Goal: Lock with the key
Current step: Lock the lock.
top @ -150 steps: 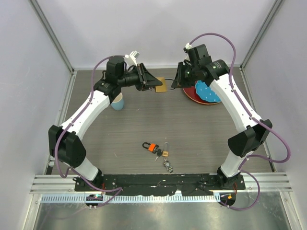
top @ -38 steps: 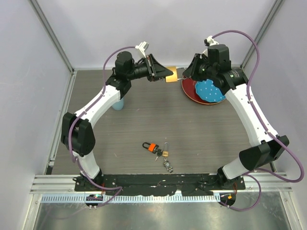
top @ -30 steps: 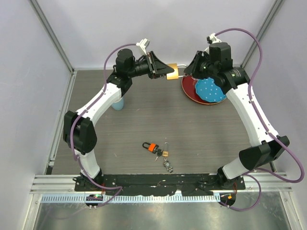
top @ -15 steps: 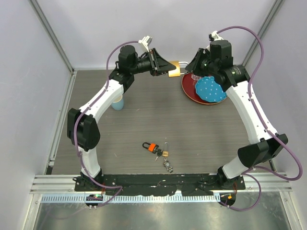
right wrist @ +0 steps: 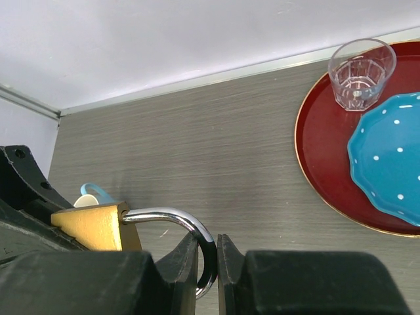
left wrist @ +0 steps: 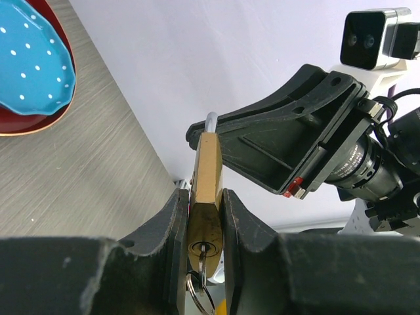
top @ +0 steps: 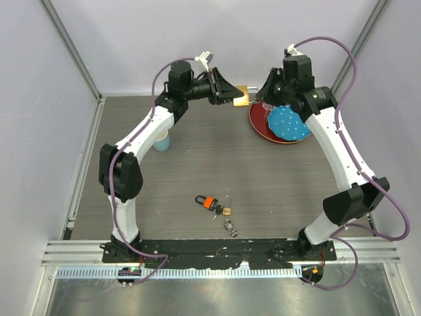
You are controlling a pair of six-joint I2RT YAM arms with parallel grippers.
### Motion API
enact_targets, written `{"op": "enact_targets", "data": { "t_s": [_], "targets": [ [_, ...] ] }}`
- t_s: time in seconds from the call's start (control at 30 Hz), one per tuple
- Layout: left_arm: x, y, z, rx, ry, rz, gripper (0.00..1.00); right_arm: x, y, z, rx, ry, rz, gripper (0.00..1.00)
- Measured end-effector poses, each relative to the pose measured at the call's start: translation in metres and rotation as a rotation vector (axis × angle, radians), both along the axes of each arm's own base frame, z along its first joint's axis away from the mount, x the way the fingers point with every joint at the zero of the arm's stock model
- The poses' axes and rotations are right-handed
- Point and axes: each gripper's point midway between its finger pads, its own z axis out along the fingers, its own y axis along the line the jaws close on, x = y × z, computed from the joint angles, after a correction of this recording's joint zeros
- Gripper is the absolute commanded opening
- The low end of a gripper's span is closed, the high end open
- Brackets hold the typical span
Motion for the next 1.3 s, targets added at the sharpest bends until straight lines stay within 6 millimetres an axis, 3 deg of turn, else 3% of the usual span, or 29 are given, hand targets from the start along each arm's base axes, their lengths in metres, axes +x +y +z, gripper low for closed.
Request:
{"op": "enact_targets", "data": {
  "t_s": [0.67,0.97,1.3],
  "targets": [
    [0.014,-0.013,-0.004,0.015,0.030,-0.033,0.00,0.013,-0.005,-0.008,-0.033,0.032,-0.053,0.02],
    [-0.012,-0.001,-0.022,0.022,0.057,-0.026,0.00,-0.008,-0.001,-0.020,-0.032,0.124,0.027,0.01],
    [-0.025,0.006,-0.017,0.012,0.031,-0.031,0.00,-0.014,0.006,-0.013,0.077,0.148,0.144,0.02]
  ]
}}
